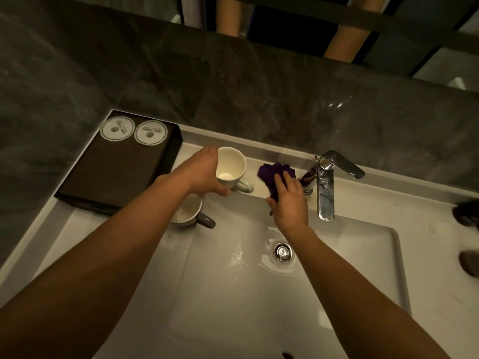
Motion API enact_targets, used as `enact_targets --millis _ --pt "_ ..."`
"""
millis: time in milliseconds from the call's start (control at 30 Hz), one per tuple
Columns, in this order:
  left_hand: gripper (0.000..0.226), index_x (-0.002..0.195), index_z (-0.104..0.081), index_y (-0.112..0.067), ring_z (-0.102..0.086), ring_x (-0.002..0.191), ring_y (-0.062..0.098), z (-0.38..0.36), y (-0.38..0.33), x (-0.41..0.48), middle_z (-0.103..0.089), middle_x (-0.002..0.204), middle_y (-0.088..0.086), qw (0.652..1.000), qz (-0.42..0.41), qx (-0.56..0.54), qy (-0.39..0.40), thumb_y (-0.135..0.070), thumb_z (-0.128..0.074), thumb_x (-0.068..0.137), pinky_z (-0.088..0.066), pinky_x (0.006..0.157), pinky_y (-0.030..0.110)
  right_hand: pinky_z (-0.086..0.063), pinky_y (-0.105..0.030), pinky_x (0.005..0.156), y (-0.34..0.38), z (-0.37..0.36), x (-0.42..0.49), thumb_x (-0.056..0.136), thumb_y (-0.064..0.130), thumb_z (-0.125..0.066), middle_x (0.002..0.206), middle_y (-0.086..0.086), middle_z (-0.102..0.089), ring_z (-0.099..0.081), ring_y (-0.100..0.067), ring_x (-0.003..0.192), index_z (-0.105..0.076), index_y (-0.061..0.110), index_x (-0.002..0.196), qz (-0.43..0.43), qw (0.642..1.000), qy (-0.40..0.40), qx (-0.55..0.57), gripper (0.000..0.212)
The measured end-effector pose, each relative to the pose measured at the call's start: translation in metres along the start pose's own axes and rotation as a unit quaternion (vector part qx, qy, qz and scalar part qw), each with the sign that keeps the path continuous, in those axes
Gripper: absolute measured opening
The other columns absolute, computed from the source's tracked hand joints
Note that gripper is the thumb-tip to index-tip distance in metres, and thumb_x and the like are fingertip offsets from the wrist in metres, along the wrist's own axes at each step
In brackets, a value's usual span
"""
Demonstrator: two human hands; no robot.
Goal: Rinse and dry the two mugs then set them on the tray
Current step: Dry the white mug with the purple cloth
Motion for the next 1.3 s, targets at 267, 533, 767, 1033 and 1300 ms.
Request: enact_targets --millis 267,533,767,1033,1300 --pt "0.097 0.138 -0.042 -0.028 -0.055 0.113 0.021 -0.003 0.013 0.016 -0.056 0.134 0.0 0.998 -0.047 -0.04 -0.003 -0.045 -0.097 0.059 -0.052 0.084 0.04 -0.044 -0.042 0.106 0.006 0.004 -0.008 0.094 0.003 -0.064 0.141 -0.011 -0.058 -0.045 -0.041 0.126 -0.057 0.011 0.139 0.016 0.999 -0.036 0.005 0.046" --pt "0.098 0.143 -0.04 -0.028 -0.056 0.118 0.023 -0.005 0.008 0.019 -0.058 0.138 0.004 0.996 -0.078 -0.045 -0.011 -0.042 -0.096 0.063 -0.053 0.089 0.039 -0.06 -0.04 0.087 0.031 0.032 -0.011 0.085 -0.006 -0.064 0.102 -0.008 -0.075 -0.07 -0.03 0.1 -0.076 0.016 0.103 -0.209 0.894 -0.039 0.395 0.03" --pt "0.099 0.142 -0.041 -0.03 -0.054 0.114 0.015 0.016 -0.022 -0.001 -0.055 0.133 -0.004 0.985 -0.135 -0.107 -0.023 -0.039 -0.098 0.061 -0.05 0.087 0.033 -0.056 -0.017 0.075 0.064 0.112 -0.054 0.089 -0.003 -0.065 0.105 0.004 -0.073 -0.07 -0.008 0.094 -0.073 0.021 0.111 -0.1 0.832 -0.191 0.511 0.034" --pt "0.093 0.138 -0.055 -0.028 -0.066 0.112 0.004 0.004 -0.046 -0.076 -0.067 0.125 -0.012 0.896 -0.153 -0.414 -0.048 -0.019 -0.101 0.058 -0.06 0.085 0.024 -0.04 -0.021 0.097 0.068 0.167 -0.09 0.086 0.005 -0.063 0.118 0.006 -0.068 -0.055 -0.021 0.112 -0.073 0.018 0.113 0.204 0.94 -0.16 0.223 0.032" --pt "0.068 0.119 -0.066 -0.029 -0.073 0.099 0.01 -0.048 -0.043 -0.123 -0.077 0.105 -0.016 0.827 -0.084 -0.556 -0.006 -0.039 -0.088 0.054 -0.06 0.074 0.025 -0.057 -0.027 0.095 0.057 0.179 -0.119 0.08 -0.004 -0.078 0.128 0.012 -0.064 -0.063 -0.009 0.12 -0.058 0.022 0.125 0.152 0.895 0.133 0.398 0.056"
Point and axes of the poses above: each hand's wrist, its own x-axis towards the middle knuckle, its own z-axis out of the back of the hand, y = z × x, the point moved 1 cm from there along x, towards the middle knuckle
